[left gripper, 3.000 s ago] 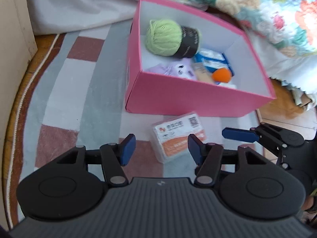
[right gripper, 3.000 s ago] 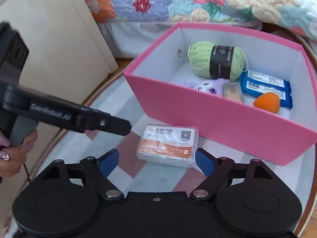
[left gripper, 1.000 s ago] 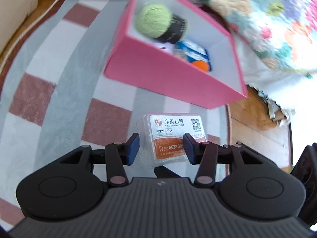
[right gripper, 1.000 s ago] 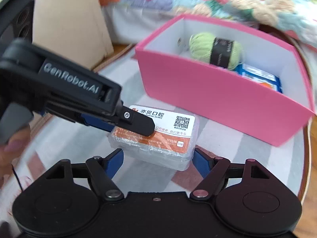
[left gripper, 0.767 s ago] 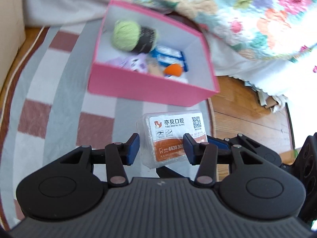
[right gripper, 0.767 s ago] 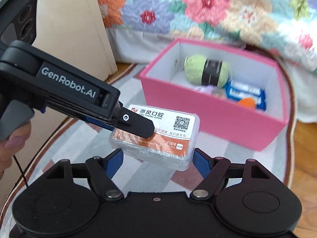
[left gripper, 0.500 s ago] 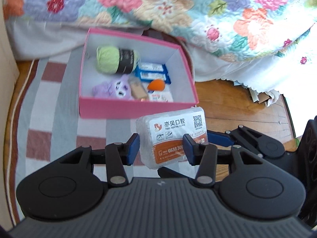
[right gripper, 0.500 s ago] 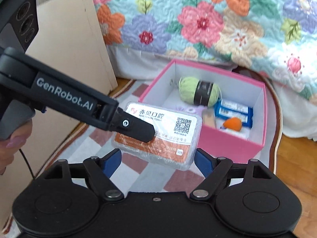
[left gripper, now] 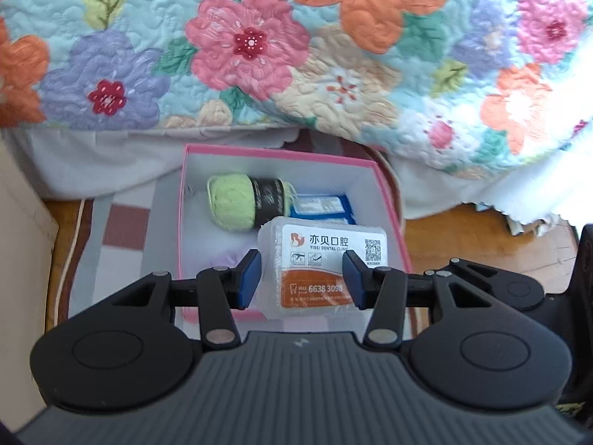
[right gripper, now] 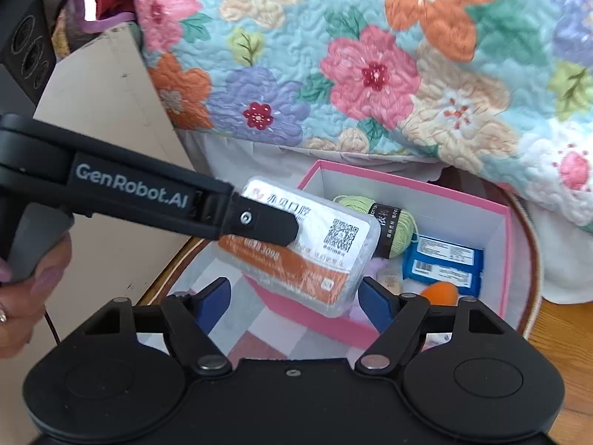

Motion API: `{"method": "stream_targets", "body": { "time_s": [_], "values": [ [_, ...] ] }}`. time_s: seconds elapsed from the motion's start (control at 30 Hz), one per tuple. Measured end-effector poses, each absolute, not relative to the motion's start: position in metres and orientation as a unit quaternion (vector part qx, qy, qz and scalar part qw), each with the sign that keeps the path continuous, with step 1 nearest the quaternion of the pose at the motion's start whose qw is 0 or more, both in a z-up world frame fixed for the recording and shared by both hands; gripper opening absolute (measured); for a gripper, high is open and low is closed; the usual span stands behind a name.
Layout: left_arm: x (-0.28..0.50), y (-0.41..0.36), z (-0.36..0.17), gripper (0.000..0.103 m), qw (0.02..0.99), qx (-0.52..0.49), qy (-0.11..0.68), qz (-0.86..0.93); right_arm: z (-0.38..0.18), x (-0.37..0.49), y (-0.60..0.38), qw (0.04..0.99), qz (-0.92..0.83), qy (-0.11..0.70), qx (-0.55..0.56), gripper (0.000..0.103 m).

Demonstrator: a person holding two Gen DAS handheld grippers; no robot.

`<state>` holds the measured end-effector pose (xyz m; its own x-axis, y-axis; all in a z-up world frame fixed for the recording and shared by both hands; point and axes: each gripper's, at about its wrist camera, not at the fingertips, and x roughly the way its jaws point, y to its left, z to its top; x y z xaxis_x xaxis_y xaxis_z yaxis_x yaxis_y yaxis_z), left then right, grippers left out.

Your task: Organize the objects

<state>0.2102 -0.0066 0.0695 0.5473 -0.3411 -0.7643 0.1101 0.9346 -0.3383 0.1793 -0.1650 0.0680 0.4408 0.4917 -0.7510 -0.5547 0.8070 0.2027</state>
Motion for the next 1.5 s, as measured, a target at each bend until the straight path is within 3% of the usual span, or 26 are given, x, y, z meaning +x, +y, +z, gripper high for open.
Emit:
{"method": "stream_targets", "body": {
  "time_s": [0.03, 0.1, 0.2, 0.53, 0.87, 1.07, 1.17, 1.37, 1.5],
  "values": [
    [0.216, -0.009, 0.063, 0.046, 0.878, -0.118, 0.449, -0.117, 0.063, 0.189, -0.163, 0.846, 0.305, 0.435, -0.039, 0.077],
    [0.229, -0.016, 0.049, 0.046, 0.879, -0.099, 0.455, -0.107, 0.051, 0.205, -0.157, 0.84, 0.302, 0.447, -0.052, 0.061],
    [0.248, -0.021, 0.026, 0.046, 0.872, -0.103, 0.467, -0.105, 0.028, 0.229, -0.154, 0.828, 0.295, 0.474, -0.046, 0.055],
    [0.289, -0.036, -0.038, 0.047, 0.861, -0.079, 0.495, -0.089, -0.044, 0.275, -0.149, 0.821, 0.257, 0.508, -0.056, 0.054],
    [0.306, -0.026, -0.066, 0.042, 0.86, -0.086, 0.495, -0.088, -0.085, 0.298, -0.141, 0.819, 0.238, 0.52, -0.054, 0.052],
    [0.303, -0.026, -0.065, 0.044, 0.86, -0.087, 0.495, -0.088, -0.086, 0.3, -0.144, 0.822, 0.237, 0.516, -0.051, 0.053],
    [0.294, -0.026, -0.061, 0.046, 0.862, -0.07, 0.494, -0.091, -0.083, 0.295, -0.156, 0.819, 0.238, 0.52, -0.037, 0.06],
    [0.272, -0.022, -0.036, 0.046, 0.854, -0.068, 0.509, -0.079, -0.059, 0.272, -0.192, 0.83, 0.242, 0.503, -0.008, 0.062],
    [0.253, -0.023, -0.009, 0.055, 0.857, -0.062, 0.507, -0.074, -0.037, 0.257, -0.21, 0.836, 0.24, 0.493, -0.003, 0.062]
  ]
}}
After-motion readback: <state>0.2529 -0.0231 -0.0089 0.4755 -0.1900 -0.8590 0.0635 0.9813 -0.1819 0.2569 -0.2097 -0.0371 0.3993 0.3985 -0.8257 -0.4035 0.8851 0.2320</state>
